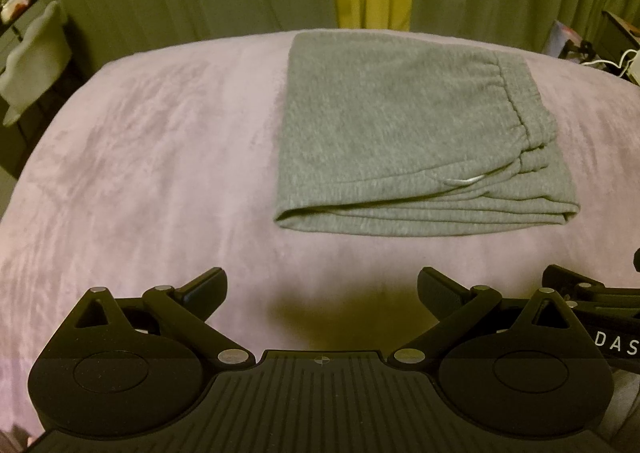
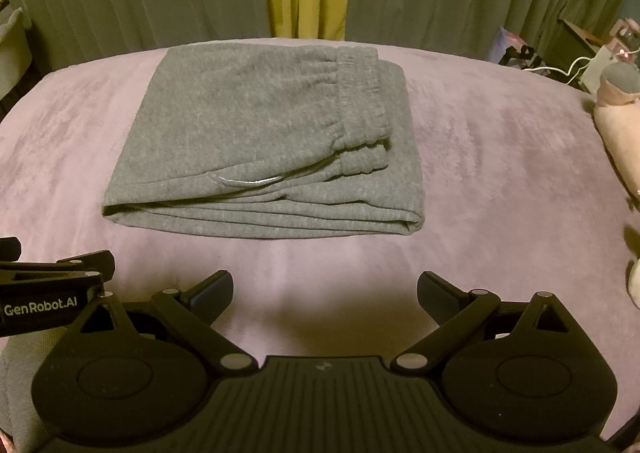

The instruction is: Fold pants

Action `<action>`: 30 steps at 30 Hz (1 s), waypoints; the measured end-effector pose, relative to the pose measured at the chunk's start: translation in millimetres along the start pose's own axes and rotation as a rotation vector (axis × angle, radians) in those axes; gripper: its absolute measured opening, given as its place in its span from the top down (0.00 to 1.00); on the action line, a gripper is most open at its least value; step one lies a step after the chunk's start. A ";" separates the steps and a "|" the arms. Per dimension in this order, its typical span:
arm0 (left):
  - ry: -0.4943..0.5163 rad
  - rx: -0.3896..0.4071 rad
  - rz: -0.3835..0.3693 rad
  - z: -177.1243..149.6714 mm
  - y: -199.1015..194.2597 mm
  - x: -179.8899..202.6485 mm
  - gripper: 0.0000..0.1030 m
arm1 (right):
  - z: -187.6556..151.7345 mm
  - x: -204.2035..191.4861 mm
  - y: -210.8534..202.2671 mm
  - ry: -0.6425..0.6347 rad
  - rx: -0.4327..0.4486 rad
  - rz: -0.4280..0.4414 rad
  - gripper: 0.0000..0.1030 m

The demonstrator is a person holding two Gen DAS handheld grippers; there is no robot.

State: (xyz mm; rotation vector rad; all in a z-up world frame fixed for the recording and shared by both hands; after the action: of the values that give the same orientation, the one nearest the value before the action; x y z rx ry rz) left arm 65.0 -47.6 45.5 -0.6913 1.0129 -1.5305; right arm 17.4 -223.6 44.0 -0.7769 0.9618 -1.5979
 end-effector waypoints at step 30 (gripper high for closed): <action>0.002 0.003 0.013 -0.5 3.4 -3.5 0.00 | -0.3 -1.0 0.3 0.000 -0.003 0.004 0.04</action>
State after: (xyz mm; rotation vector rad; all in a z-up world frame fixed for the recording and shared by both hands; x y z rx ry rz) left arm 66.9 -44.0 42.6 -0.6802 1.0144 -1.5214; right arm 17.5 -222.6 43.5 -0.7766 0.9658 -1.5938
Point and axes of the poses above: each gripper's, at about its wrist camera, not at the fingertips, and y roughly the way its jaws point, x to its right, z to its top, the point moved 5 cm from there along y, roughly the way its jaws point, and after that the axes turned 1 degree about z, right-handed, at the moved point
